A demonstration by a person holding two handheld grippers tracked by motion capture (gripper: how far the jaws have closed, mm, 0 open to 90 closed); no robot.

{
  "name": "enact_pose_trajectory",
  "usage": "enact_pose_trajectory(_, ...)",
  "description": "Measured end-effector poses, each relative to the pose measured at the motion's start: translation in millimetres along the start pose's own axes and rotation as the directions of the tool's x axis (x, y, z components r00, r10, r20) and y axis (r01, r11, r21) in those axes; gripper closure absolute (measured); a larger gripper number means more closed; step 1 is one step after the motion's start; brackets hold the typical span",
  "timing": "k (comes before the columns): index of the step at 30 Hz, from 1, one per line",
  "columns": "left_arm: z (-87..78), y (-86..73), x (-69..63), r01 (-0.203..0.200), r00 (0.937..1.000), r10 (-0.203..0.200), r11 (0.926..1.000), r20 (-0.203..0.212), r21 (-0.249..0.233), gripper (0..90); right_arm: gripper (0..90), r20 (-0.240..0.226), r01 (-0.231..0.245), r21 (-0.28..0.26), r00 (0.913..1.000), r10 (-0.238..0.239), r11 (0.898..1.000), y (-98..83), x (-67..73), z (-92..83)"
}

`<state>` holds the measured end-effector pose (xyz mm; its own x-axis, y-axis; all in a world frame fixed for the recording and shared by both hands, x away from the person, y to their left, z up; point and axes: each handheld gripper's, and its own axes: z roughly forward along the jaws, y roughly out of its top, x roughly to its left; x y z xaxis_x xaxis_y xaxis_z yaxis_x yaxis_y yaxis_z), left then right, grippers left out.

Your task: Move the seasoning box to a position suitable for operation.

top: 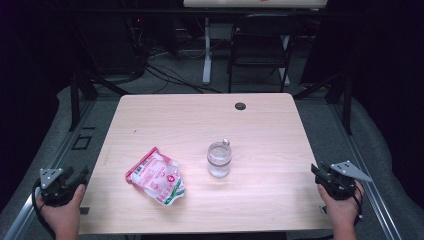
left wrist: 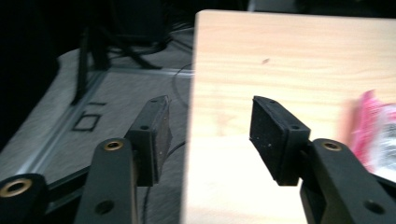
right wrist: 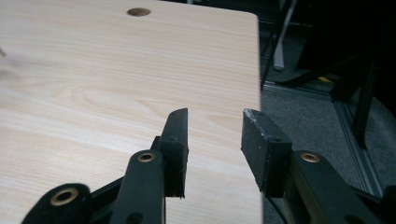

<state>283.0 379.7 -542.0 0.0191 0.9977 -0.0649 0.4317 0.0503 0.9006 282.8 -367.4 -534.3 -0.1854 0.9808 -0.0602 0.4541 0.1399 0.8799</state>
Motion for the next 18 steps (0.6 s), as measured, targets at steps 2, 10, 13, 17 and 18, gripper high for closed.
enact_pose_trajectory(2, 1.7, 1.2, -7.9, -0.007, 0.9996, 0.007, 1.0, 0.029, 0.004, 49.8, 61.1, -0.028, 0.045, 0.002, 0.9986, -0.045, 0.999, 2.9, 8.2, 5.3)
enact_pose_trajectory(10, 0.1, -0.2, -38.5, -0.065, 0.9871, 0.058, 0.9969, 0.149, 0.044, 58.2, 63.2, -0.127, 0.122, 0.011, 0.9847, -0.12, 0.992, 15.9, 37.8, 24.2)
enact_pose_trajectory(13, -0.7, -3.4, -42.6, -0.066, 0.9779, 0.059, 0.9973, 0.201, 0.031, 58.7, 64.7, -0.192, 0.122, 0.013, 0.9744, -0.118, 0.992, 23.0, 51.2, 32.2)
enact_pose_trajectory(17, -6.7, -6.7, -45.2, -0.096, 0.9698, 0.083, 0.9943, 0.229, 0.045, 59.3, 70.5, -0.318, 0.161, 0.03, 0.9371, -0.143, 0.987, 36.5, 80.3, 51.9)
enact_pose_trajectory(18, -8.1, -6.9, -45.0, -0.106, 0.9695, 0.093, 0.9934, 0.227, 0.045, 59.5, 70.1, -0.341, 0.17, 0.026, 0.9279, -0.151, 0.985, 39.5, 87.4, 57.5)
